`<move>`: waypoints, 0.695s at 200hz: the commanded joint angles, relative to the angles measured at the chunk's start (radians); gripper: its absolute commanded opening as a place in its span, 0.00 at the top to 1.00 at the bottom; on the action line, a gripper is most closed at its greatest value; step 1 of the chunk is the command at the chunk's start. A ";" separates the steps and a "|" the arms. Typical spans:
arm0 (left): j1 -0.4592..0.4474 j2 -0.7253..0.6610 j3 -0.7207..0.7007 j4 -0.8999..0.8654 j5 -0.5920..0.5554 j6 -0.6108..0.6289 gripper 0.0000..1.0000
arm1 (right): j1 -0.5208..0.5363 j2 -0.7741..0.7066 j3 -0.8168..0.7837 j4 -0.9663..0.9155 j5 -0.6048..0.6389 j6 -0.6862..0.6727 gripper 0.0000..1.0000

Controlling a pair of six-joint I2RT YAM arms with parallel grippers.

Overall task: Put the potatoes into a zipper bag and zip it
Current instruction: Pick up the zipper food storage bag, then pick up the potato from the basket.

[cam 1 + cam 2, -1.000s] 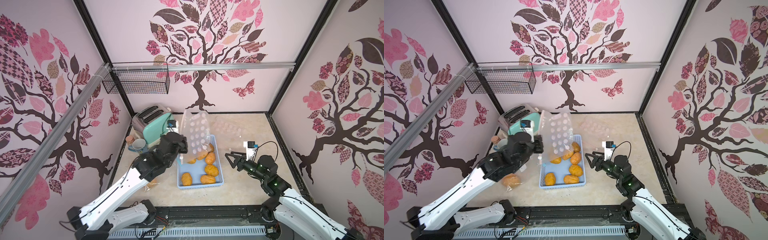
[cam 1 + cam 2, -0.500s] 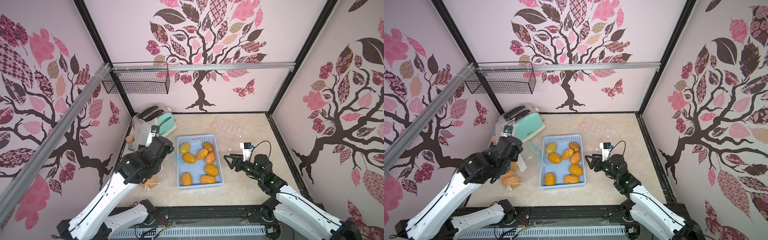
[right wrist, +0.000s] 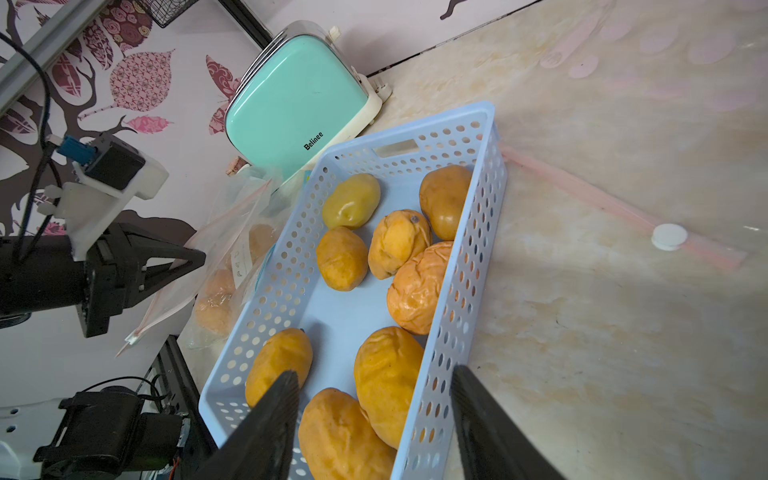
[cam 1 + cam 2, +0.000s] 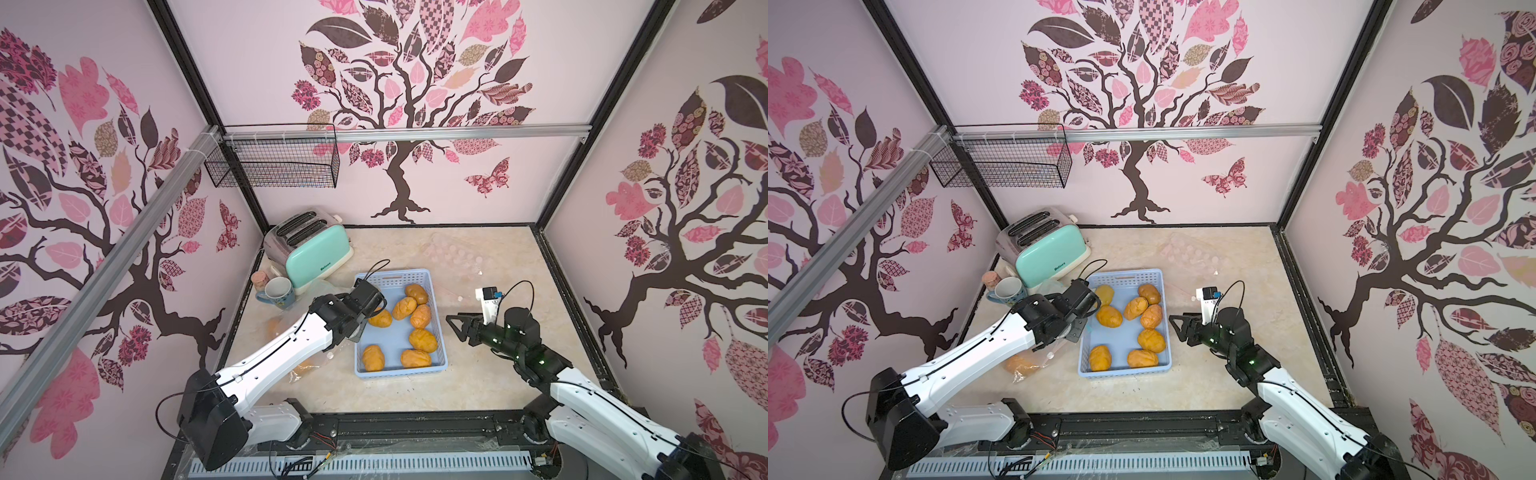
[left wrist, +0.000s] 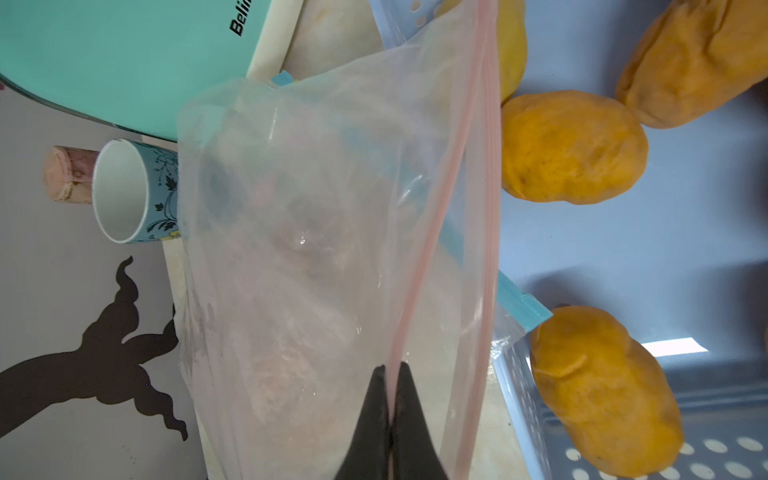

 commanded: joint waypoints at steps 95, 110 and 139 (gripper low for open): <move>0.003 -0.091 -0.051 0.034 0.051 0.003 1.00 | 0.211 0.399 0.516 -0.489 0.158 -0.241 0.39; 0.005 -0.108 -0.054 0.037 0.050 0.005 1.00 | 0.223 0.460 0.579 -0.548 0.167 -0.274 0.39; 0.007 -0.160 -0.066 0.050 0.039 0.006 1.00 | 0.234 0.543 0.662 -0.618 0.236 -0.309 0.39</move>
